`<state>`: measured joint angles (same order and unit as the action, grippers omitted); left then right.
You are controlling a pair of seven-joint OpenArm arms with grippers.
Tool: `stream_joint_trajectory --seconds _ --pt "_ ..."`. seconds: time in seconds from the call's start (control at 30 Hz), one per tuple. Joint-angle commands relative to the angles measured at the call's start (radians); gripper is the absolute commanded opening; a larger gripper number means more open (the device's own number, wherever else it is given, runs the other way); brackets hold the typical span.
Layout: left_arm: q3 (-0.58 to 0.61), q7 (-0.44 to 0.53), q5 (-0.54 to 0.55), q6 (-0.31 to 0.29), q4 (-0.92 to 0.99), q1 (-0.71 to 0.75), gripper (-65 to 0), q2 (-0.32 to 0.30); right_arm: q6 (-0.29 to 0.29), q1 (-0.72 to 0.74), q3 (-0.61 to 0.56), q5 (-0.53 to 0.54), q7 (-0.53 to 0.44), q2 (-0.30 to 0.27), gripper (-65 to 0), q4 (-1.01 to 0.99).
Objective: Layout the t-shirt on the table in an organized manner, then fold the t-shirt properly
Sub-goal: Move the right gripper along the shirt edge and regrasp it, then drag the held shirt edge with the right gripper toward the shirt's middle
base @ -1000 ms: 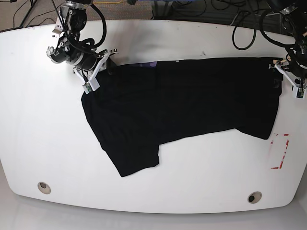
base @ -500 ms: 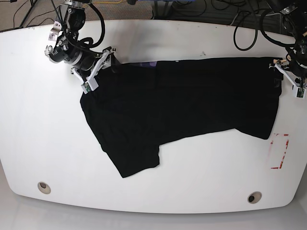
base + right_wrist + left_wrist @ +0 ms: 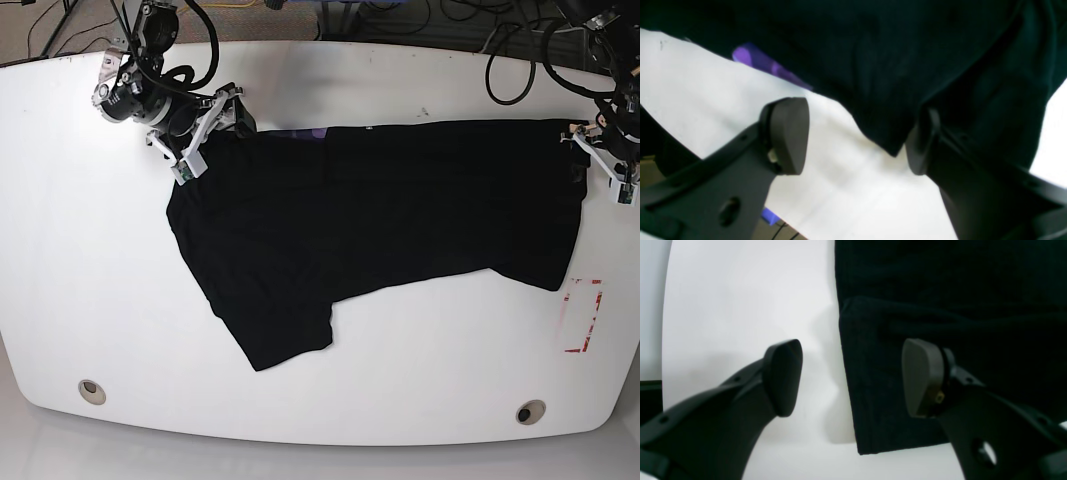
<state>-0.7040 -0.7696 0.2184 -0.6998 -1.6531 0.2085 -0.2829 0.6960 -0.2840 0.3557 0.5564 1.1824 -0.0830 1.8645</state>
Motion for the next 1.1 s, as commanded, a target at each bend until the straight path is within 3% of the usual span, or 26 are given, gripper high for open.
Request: stream_joint_trajectory --seconds 0.0,0.27,0.53,0.67,1.07 --pt "-0.004 0.019 0.011 0.002 -0.015 -0.005 -21.0 -0.017 0.002 0.009 0.003 0.021 -0.017 -0.005 -27.4 0.014" --pt "-0.003 0.019 0.011 0.002 -0.015 -0.005 -21.0 -0.017 0.002 0.036 0.003 0.021 -0.019 -0.002 -46.5 0.01" --pt "-0.003 0.019 0.011 0.002 -0.015 -0.005 -21.0 -0.017 0.002 0.05 0.003 0.021 -0.019 -0.002 -51.7 0.011" --pt "-0.003 0.019 0.011 0.002 -0.015 -0.005 -21.0 -0.017 0.002 0.056 0.003 0.021 -0.016 -0.002 -64.4 0.016" --pt "-0.003 0.019 0.011 0.002 -0.015 -0.005 -21.0 -0.019 0.002 0.056 0.003 0.023 -0.014 -0.001 -64.8 0.019"
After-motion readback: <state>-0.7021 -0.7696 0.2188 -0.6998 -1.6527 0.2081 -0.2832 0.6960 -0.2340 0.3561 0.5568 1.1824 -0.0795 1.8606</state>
